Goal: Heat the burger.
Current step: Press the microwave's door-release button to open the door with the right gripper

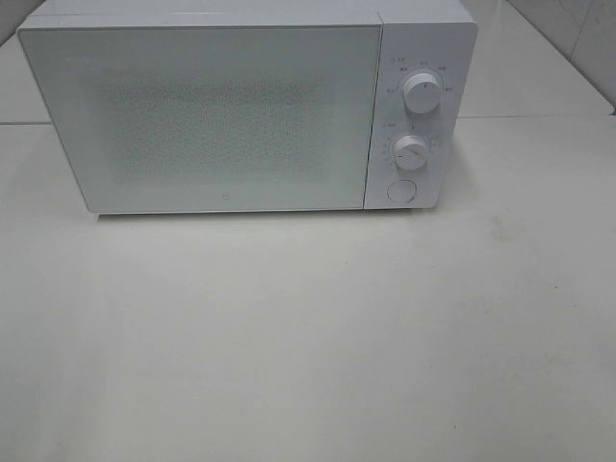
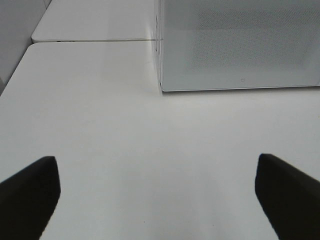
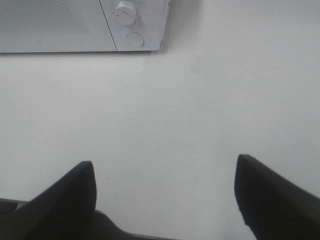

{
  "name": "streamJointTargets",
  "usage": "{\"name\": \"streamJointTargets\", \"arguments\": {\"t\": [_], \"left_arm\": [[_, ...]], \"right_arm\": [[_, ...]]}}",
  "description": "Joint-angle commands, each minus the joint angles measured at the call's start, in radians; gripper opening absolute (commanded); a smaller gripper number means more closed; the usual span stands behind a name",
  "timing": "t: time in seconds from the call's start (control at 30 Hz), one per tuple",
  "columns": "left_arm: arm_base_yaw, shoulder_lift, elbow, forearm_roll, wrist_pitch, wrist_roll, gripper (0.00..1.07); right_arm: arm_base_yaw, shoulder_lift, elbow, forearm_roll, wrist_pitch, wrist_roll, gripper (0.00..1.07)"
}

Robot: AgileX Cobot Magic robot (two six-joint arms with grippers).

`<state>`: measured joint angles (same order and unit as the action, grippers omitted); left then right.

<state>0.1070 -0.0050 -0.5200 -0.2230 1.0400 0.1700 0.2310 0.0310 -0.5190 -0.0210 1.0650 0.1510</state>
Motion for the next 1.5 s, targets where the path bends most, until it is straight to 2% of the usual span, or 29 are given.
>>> {"name": "streamJointTargets", "arguments": {"t": [0.03, 0.87, 1.07, 1.2, 1.43, 1.5], "left_arm": [[0.003, -0.022, 0.005, -0.007, 0.000, 0.004, 0.98], [0.003, -0.021, 0.005, -0.007, 0.000, 0.004, 0.98], [0.003, -0.021, 0.005, -0.007, 0.000, 0.004, 0.98], [0.003, -0.021, 0.005, -0.007, 0.000, 0.004, 0.98], [0.003, -0.021, 0.005, -0.007, 0.000, 0.004, 0.98], [0.003, -0.021, 0.005, -0.007, 0.000, 0.004, 0.98]], "right_arm": [[-0.005, -0.042, 0.013, -0.004, -0.028, -0.013, 0.75], [-0.011, -0.062, 0.013, -0.003, -0.028, -0.016, 0.75], [-0.011, -0.056, -0.019, -0.003, -0.040, -0.013, 0.75], [-0.011, 0.020, -0.066, -0.005, -0.083, -0.013, 0.75], [-0.011, 0.127, -0.068, -0.005, -0.205, -0.013, 0.75], [-0.011, 0.218, -0.063, -0.005, -0.301, -0.013, 0.75]]}}
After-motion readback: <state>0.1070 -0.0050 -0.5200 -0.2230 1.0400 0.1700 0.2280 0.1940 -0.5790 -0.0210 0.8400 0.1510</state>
